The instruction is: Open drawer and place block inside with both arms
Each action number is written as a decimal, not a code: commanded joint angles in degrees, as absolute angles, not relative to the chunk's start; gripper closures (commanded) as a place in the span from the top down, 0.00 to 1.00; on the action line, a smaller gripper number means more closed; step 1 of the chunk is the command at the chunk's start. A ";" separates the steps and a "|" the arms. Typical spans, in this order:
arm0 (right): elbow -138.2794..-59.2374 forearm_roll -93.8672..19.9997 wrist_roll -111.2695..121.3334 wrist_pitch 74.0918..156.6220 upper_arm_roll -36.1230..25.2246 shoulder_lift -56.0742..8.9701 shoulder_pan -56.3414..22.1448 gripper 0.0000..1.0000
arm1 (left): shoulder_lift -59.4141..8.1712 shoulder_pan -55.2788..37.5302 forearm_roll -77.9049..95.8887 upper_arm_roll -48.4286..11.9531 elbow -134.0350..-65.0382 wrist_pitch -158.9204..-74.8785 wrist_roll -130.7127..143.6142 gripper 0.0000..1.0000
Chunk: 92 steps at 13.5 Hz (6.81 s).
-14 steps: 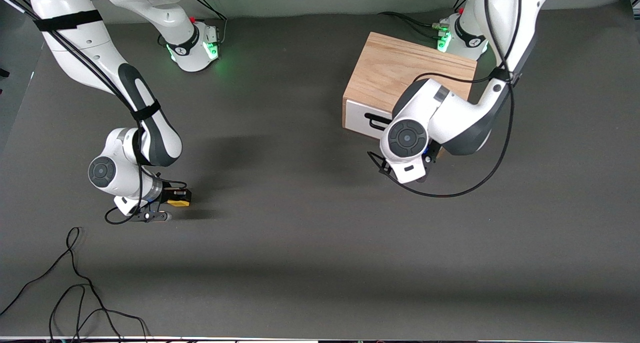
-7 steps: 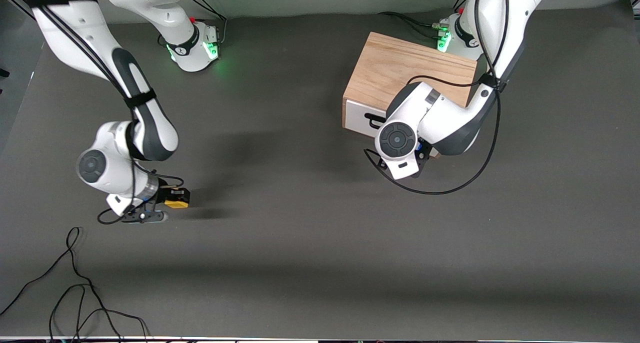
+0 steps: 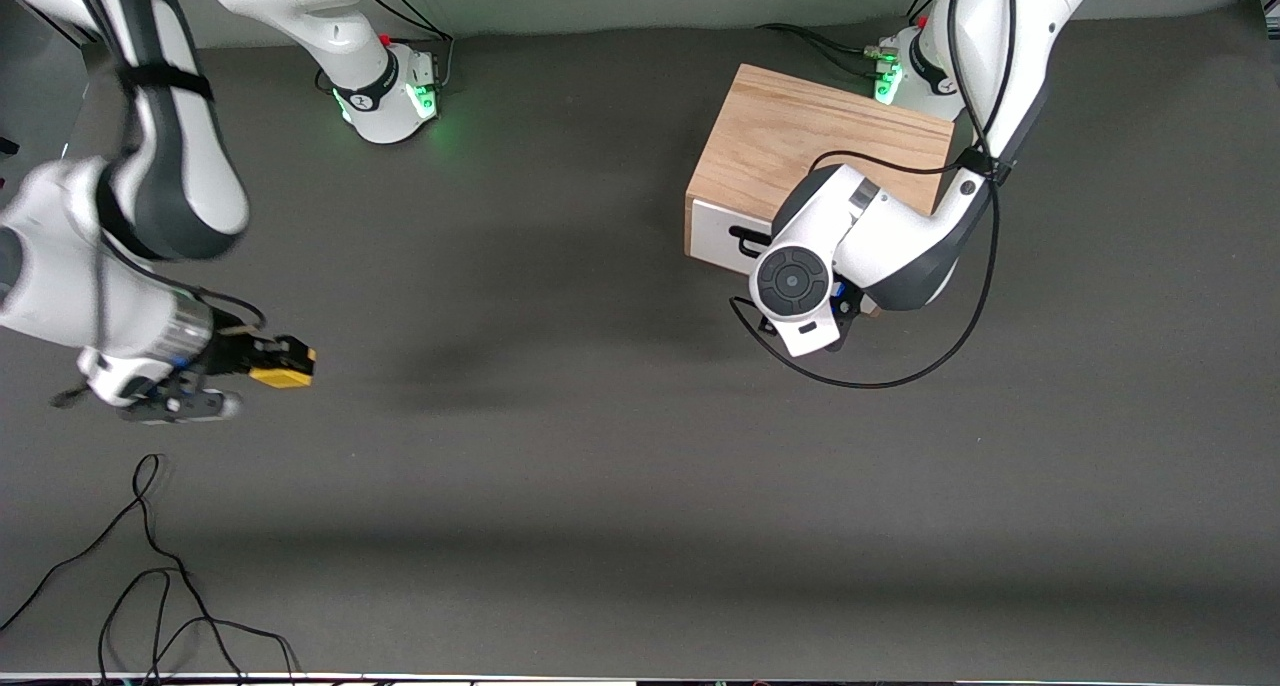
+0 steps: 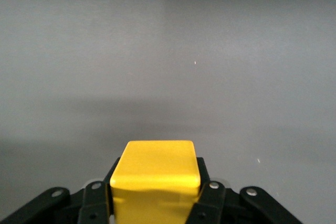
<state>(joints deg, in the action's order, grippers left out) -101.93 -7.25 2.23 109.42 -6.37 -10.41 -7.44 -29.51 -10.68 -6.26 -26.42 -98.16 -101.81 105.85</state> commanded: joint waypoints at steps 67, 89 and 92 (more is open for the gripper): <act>-84.90 -2.29 2.02 85.25 -7.12 -7.82 -7.65 0.00 | -38.94 -13.01 -15.82 -26.28 -85.69 -113.54 114.79 1.00; -84.81 -2.29 2.02 85.25 -7.12 -7.91 -7.73 0.00 | -23.76 -1.62 -6.78 -29.62 -73.91 -83.79 84.89 1.00; -84.29 -2.29 1.76 85.25 -6.51 -8.17 -8.00 0.00 | -15.41 7.97 -3.88 -29.62 -79.52 -80.07 66.15 1.00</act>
